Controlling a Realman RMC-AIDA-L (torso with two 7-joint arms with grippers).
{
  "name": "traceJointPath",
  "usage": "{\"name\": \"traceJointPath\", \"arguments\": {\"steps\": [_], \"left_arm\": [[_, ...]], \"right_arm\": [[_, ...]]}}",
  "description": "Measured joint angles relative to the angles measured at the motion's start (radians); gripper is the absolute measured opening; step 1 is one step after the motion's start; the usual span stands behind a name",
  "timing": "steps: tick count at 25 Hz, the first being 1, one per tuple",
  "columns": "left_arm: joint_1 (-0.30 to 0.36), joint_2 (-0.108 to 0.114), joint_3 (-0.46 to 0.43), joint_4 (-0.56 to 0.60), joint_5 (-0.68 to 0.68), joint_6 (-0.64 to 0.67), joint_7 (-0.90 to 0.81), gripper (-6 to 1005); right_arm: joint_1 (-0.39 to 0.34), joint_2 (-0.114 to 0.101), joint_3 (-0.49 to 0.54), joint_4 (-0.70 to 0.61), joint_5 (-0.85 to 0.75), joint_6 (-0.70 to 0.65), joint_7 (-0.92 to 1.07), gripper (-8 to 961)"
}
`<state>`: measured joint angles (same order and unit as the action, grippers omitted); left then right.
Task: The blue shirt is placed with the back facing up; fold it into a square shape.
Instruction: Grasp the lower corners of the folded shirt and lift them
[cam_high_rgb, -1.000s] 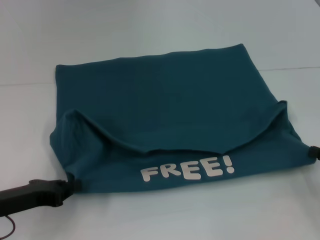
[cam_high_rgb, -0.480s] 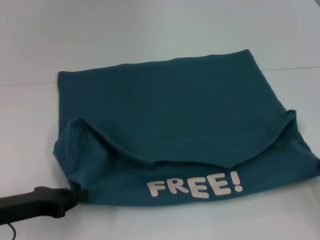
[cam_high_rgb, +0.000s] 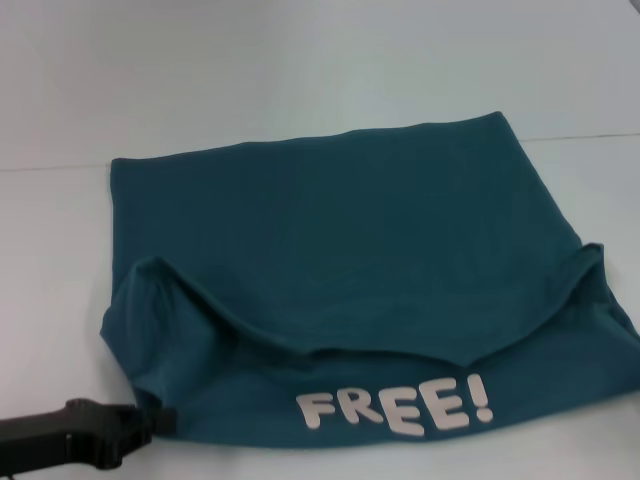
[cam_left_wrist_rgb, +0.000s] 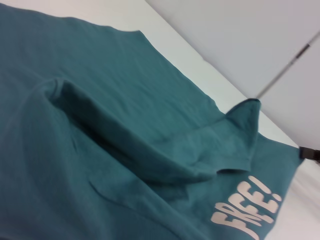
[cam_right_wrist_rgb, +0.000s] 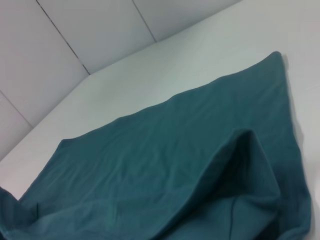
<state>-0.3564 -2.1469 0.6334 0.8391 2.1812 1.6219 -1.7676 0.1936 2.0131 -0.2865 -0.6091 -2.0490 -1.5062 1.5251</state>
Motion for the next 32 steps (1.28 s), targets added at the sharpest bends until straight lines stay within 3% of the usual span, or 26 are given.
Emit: {"name": "traceJointPath", "arguments": {"steps": [10,25,32], "left_arm": [[0.013,0.006,-0.039,0.002,0.049,0.136,0.023,19],[0.041,-0.001,-0.059,0.002,0.074,0.253,0.028,26],[0.027,0.011,-0.102,0.005,0.074,0.258,0.027,29]], "right_arm": [[-0.091,0.003,0.005,-0.001,-0.002,-0.091,-0.048,19],[-0.174,0.01,0.03,-0.014,-0.008,-0.169,-0.061,18],[-0.207,0.035,0.1,-0.014,-0.051,-0.217,-0.12,18]]}}
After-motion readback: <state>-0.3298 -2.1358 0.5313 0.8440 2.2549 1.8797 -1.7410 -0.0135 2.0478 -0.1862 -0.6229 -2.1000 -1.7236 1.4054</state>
